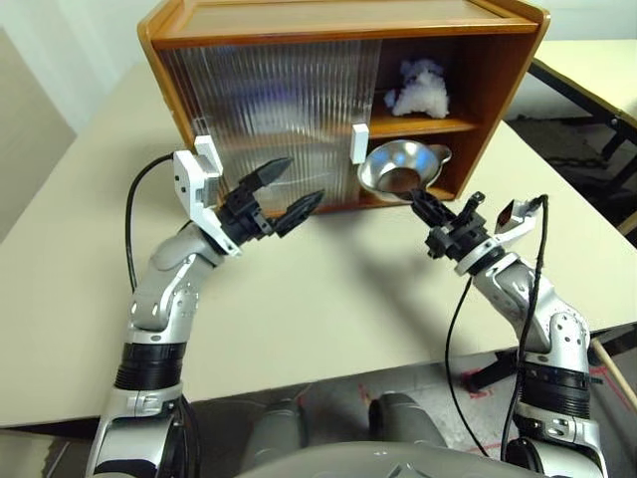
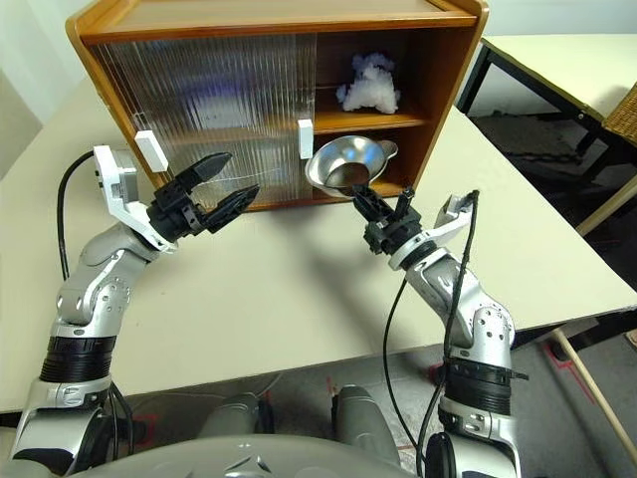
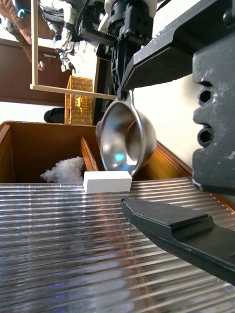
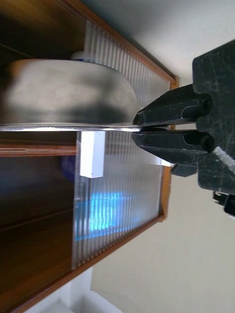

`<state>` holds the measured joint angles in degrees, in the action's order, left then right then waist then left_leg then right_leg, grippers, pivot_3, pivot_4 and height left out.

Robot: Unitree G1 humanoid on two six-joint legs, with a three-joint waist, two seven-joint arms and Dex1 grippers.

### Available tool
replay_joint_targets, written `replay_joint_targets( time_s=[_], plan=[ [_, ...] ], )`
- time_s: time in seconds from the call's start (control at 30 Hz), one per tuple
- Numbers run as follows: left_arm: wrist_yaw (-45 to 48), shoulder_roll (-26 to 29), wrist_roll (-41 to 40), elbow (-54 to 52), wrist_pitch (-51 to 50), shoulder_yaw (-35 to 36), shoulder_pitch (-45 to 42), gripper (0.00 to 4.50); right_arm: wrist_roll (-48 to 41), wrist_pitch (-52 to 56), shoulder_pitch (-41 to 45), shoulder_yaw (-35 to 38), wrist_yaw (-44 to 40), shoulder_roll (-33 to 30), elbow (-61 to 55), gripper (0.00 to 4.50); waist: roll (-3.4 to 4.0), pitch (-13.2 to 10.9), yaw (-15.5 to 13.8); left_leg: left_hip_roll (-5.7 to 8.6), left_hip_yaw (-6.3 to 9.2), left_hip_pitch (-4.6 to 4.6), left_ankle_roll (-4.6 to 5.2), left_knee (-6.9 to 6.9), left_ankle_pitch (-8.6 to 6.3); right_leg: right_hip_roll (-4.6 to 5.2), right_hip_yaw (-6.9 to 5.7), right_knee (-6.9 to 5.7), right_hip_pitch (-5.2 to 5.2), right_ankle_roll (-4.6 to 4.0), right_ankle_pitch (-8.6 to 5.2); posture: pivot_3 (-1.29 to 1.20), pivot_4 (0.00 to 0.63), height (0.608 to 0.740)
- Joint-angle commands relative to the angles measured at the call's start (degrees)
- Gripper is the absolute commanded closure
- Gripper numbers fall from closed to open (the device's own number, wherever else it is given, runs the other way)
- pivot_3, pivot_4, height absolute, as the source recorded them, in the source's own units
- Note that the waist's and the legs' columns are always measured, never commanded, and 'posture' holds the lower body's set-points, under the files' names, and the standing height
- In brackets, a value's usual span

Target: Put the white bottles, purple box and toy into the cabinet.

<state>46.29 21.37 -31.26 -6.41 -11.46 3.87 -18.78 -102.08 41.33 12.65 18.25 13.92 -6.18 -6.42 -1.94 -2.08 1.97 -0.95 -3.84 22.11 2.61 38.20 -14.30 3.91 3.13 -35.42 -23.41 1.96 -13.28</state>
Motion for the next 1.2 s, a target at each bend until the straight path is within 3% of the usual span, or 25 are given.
replay_joint_targets(
  time_s=[0.03,0.33,0.83,1.2],
  plan=[
    [-0.3,0.59,0.08,-1.75,-0.25,0.47,0.37,0.0,-1.19,-1.12,0.67,1.62,0.99,-1.55,0.88,4.46,0.02,-0.01,-0.06,0.0,0.0,0.0,0.0,0.0,0.0,0.0,0.0,-0.01,0.0,-0.01,0.0,0.08,0.0,0.74],
    [-0.49,0.82,0.08,-2.33,-0.61,0.44,0.09,0.0,-2.07,-5.2,1.43,4.16,3.1,0.28,0.75,4.46,0.02,-0.01,-0.04,0.03,-0.01,0.02,0.01,0.0,0.0,0.02,0.02,0.01,0.0,-0.02,0.01,0.09,0.0,0.74],
    [-1.4,1.95,-0.37,-4.09,-1.74,1.27,0.71,0.0,4.53,-7.44,4.76,6.26,-4.07,3.74,11.55,4.46,0.06,-0.03,-0.13,0.02,0.0,0.01,0.01,-0.01,0.01,0.01,0.01,-0.01,-0.01,-0.03,0.02,0.11,0.0,0.74],
    [-2.48,2.01,-0.4,-6.01,-2.48,1.86,1.9,0.0,11.87,-9.48,13.59,9.22,-10.53,3.86,23.98,4.46,0.07,-0.04,-0.75,0.03,0.0,0.02,0.01,-0.01,0.01,0.02,-0.02,-0.01,-0.02,-0.04,0.03,0.14,0.0,0.74]
  ],
)
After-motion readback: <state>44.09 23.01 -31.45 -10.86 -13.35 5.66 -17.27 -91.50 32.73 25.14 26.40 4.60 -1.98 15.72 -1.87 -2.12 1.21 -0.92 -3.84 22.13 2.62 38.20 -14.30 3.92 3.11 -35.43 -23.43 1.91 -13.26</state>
